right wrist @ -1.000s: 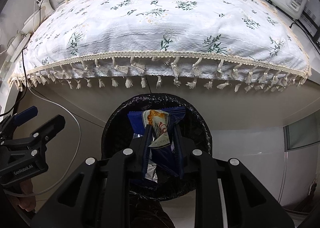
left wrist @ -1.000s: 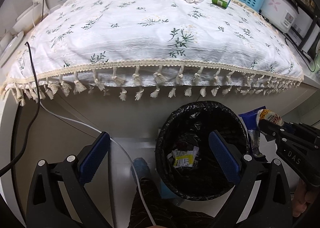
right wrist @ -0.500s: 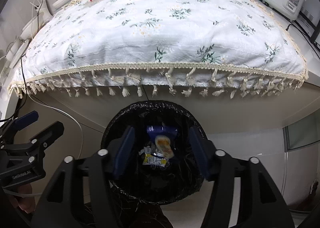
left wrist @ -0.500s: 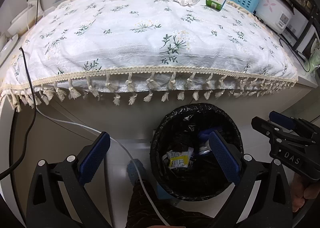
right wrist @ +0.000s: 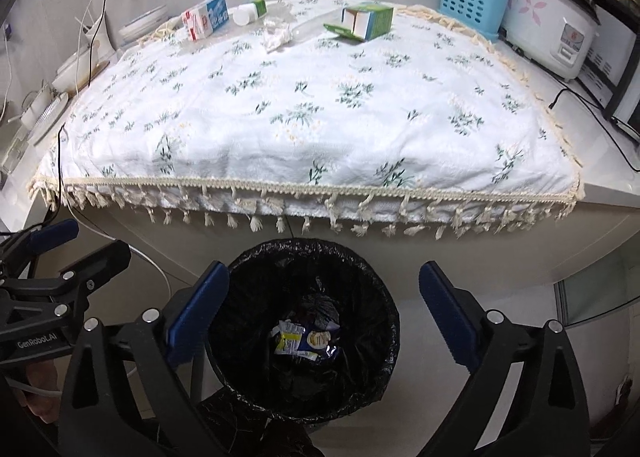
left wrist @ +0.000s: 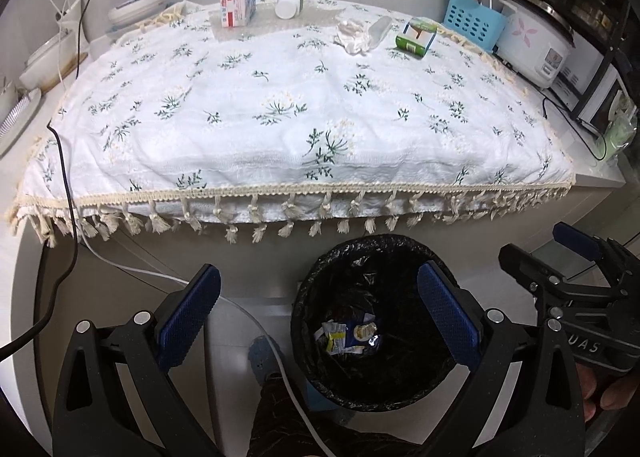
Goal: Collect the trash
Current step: 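Raise both open tools from the bin up over the cloth-covered counter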
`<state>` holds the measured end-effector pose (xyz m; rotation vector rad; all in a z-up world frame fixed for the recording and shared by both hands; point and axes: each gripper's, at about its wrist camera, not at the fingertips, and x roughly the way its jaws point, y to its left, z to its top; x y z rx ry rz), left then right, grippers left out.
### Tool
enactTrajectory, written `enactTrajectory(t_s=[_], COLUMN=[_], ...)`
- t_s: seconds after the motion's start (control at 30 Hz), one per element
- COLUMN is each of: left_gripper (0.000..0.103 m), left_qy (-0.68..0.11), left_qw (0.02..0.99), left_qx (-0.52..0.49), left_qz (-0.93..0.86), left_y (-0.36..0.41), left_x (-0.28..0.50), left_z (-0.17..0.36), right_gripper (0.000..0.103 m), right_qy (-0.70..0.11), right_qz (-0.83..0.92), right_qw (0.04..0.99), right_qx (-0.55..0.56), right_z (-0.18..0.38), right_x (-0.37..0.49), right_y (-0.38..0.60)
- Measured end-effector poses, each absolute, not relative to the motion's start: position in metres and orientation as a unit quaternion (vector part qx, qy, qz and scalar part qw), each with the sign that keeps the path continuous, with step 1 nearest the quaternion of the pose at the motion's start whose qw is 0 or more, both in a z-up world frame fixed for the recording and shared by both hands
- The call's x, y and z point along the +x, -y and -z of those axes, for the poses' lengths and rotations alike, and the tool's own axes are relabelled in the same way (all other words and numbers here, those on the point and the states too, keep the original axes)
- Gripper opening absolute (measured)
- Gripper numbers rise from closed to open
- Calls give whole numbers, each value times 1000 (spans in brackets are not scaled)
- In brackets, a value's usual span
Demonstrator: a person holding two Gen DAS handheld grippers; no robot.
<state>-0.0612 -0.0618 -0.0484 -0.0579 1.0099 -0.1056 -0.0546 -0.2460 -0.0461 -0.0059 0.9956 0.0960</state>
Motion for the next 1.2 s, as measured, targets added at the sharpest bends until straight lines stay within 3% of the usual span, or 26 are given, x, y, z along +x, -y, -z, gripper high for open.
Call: enactTrajectory(t_s=[0.6,1.2], left_gripper=[97,97], left_qy=[-462,-445], left_qw=[885,892], left_qx=[-22,-26], left_qz=[46,72], left_y=[72,64], left_x=[-64,-17], left_z=[-4,-32], right_gripper=[94,94], right_qy=[-430,-404], right_qz=[-20,1], right_qw=[903,914], right_qx=[-3,16], right_z=[-18,-51], right_x=[-56,-23], right_y=[274,275])
